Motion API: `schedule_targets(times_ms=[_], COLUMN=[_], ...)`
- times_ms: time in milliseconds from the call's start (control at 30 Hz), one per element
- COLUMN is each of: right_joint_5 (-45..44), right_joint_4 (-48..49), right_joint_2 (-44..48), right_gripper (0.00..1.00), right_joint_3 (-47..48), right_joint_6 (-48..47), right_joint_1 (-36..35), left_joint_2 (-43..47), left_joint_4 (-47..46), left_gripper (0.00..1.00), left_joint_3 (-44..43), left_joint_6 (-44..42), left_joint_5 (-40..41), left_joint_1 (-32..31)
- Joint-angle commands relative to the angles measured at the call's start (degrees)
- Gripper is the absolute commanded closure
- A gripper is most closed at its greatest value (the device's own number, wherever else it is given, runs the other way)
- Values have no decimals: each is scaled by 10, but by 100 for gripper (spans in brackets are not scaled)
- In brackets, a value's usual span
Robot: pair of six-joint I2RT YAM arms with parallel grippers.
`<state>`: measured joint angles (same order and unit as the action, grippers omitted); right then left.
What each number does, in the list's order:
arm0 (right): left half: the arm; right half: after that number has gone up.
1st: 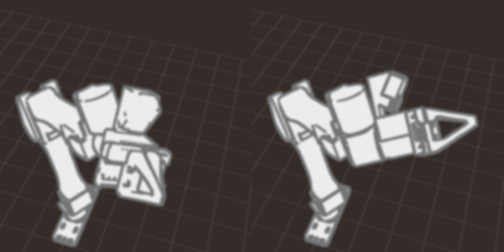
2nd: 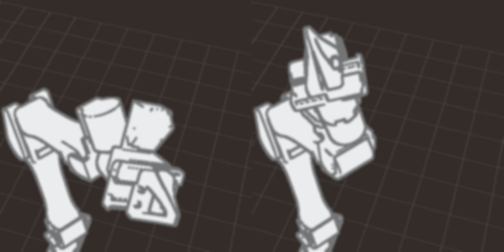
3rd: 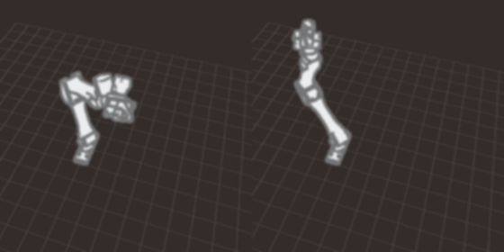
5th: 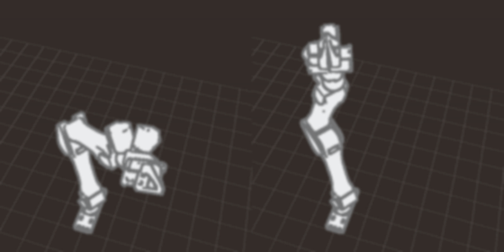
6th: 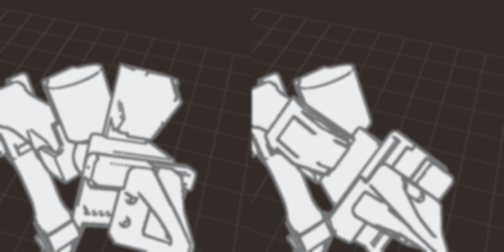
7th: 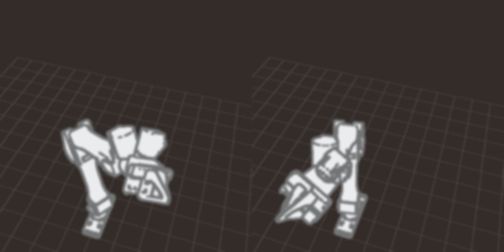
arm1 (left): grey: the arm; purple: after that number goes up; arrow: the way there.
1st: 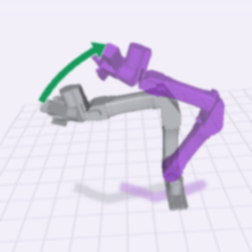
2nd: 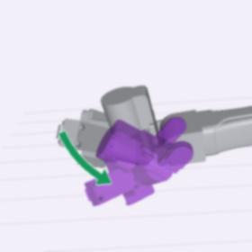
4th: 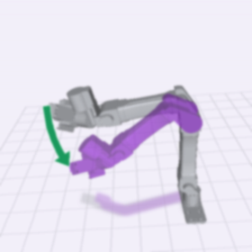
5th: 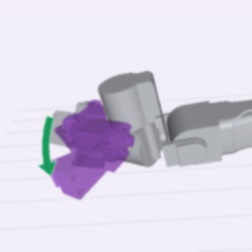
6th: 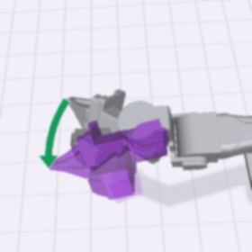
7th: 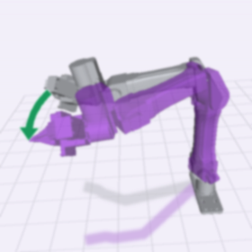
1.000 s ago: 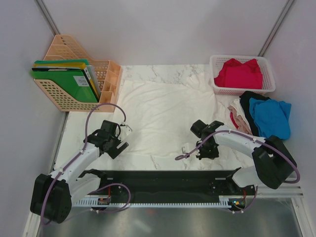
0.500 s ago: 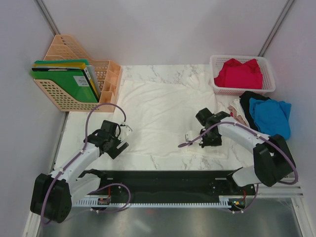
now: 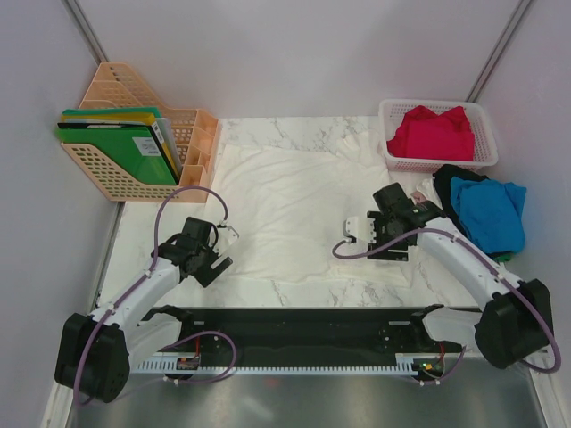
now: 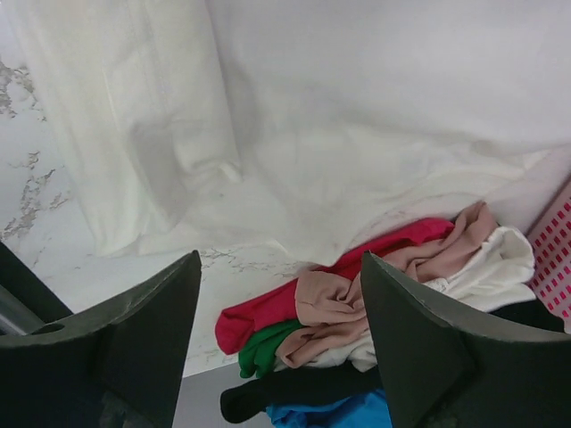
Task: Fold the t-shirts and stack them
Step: Grap the side of the flattened tshirt closest away from the robot with both arms
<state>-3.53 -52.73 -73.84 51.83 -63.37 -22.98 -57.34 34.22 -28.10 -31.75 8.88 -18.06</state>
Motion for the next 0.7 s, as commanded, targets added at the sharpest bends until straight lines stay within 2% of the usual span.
schedule_targets(times_ms=[0, 100, 133, 200, 433, 667], right_joint_5=[34, 60, 69, 79, 100, 110], right_joint_4=[-44, -65, -67, -65, -35, -19], right_joint_2=[60, 78, 79, 81, 65, 26], right_gripper=[21, 33, 45, 51, 42, 41], right_joint_3=[18, 9, -1, -12, -48, -48], right_joint_6=[4, 7, 8, 10, 22, 21], right_joint_1=[0, 0, 0, 0, -2, -2], left_joint_2=[0, -5, -6, -6, -7, -7], left_joint_4=[-6, -7, -8, -8, -8, -7], left_gripper=[1, 1, 1, 1, 1, 1], left_joint_3=[-1, -3, -3, -3, -4, -2], left_joint_6=[18, 18, 17, 17, 15, 15], left_joint_5=[-6, -6, -6, -6, -2, 3], left_joint_1=[3, 3, 3, 2, 3, 3])
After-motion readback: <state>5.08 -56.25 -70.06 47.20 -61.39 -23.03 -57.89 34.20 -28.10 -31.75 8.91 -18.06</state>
